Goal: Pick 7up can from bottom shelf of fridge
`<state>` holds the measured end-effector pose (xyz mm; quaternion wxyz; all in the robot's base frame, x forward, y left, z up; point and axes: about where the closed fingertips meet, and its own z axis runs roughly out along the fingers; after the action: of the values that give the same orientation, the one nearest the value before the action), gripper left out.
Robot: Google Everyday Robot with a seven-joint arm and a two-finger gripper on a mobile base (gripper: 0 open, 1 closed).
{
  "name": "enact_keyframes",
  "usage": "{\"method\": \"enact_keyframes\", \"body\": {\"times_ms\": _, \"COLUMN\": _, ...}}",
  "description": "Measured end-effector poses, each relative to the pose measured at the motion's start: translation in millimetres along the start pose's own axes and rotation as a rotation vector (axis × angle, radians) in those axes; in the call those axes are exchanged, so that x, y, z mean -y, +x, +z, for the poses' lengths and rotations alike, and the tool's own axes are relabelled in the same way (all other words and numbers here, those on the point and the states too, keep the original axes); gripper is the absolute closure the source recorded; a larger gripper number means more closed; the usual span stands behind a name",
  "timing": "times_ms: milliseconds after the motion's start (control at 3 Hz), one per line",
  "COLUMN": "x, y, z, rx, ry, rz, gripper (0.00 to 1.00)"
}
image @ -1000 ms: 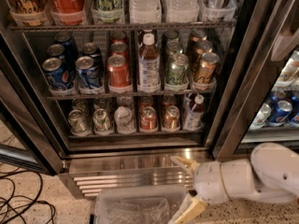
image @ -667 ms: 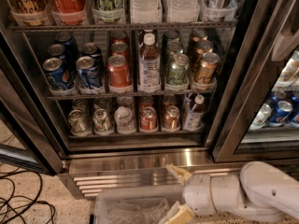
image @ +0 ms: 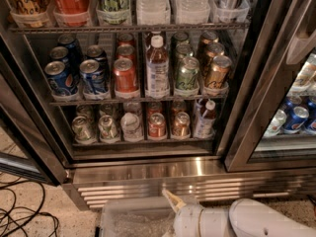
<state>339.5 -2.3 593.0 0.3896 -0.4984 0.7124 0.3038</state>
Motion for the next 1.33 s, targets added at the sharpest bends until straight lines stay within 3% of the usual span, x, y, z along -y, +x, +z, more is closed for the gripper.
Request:
{"method": "enact_keyframes", "body": {"times_ms": 333, "x": -10, "y": -11, "z": 18, "rx": 0.033, "ry": -0.028, "rz": -0.147, "gripper": 0.00}}
{"method": "enact_keyframes", "body": {"times_ms": 667, "x": -12, "y": -11, "z": 20, "rx": 0.034, "ry": -0.032, "rz": -0.168, "gripper": 0.00}}
{"method": "enact_keyframes", "body": {"times_ms": 1000, "x": -7, "y": -11, "z": 28, "rx": 0.104, "ry": 0.015, "rz": -0.154, "gripper": 0.00}}
{"method": "enact_keyframes", "body": {"times_ms": 1333, "x": 43, "y": -43, "z": 14, "rx": 0.242, "ry": 0.248, "rz": -0.270, "gripper": 0.00}}
